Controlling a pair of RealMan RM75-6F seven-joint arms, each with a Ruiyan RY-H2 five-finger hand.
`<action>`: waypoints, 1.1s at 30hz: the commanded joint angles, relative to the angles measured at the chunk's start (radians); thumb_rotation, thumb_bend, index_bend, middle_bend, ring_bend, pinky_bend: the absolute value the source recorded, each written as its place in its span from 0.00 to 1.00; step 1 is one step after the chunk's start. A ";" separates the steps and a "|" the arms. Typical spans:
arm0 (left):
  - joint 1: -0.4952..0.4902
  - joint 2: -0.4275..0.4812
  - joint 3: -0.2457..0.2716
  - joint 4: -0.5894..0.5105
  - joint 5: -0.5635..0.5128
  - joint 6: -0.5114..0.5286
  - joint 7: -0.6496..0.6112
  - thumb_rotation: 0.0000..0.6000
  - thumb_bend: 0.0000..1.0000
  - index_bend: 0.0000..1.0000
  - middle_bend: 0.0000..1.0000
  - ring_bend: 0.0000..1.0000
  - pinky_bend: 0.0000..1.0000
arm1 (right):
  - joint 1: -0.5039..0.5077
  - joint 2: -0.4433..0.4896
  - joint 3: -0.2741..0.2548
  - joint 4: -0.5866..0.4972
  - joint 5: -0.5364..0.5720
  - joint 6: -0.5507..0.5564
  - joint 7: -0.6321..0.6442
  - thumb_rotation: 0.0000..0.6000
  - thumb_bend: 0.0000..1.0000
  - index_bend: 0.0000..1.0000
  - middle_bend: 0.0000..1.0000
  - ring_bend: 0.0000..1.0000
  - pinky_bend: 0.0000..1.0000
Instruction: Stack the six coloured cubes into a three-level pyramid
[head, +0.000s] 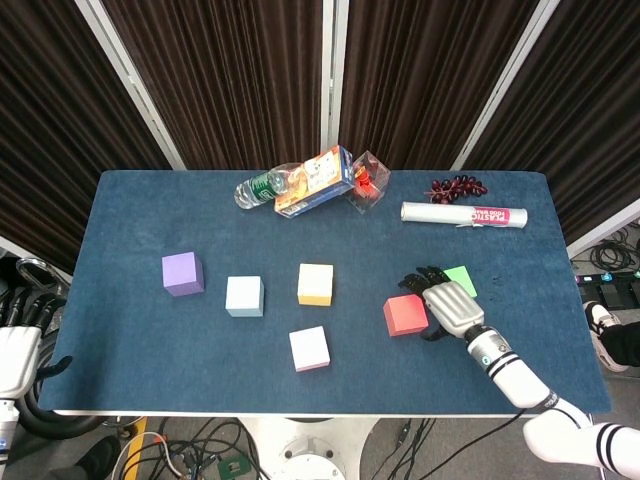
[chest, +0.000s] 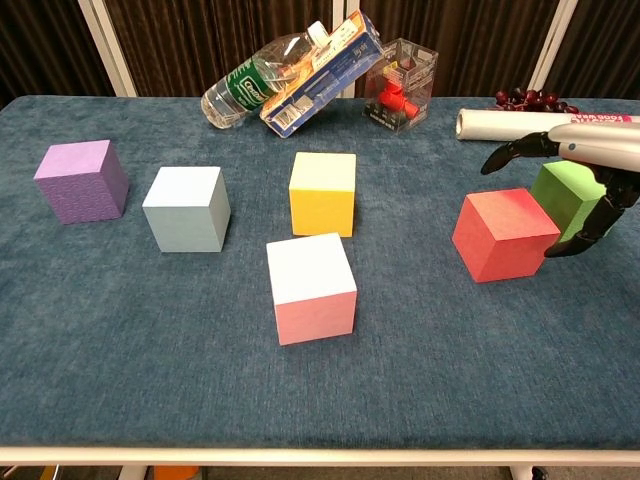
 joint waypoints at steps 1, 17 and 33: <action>0.001 -0.001 0.001 0.001 0.000 0.000 -0.002 1.00 0.00 0.22 0.16 0.03 0.01 | 0.006 -0.033 0.002 0.017 0.037 -0.001 -0.050 1.00 0.07 0.21 0.12 0.00 0.00; -0.004 -0.004 -0.001 0.013 0.006 -0.004 -0.017 1.00 0.00 0.22 0.16 0.03 0.01 | 0.023 -0.126 0.110 0.011 0.236 0.017 -0.043 1.00 0.15 0.41 0.31 0.03 0.00; -0.009 -0.011 0.002 0.026 0.012 -0.013 -0.029 1.00 0.00 0.22 0.16 0.03 0.01 | 0.183 -0.274 0.178 0.020 0.546 0.046 -0.317 1.00 0.15 0.40 0.29 0.03 0.00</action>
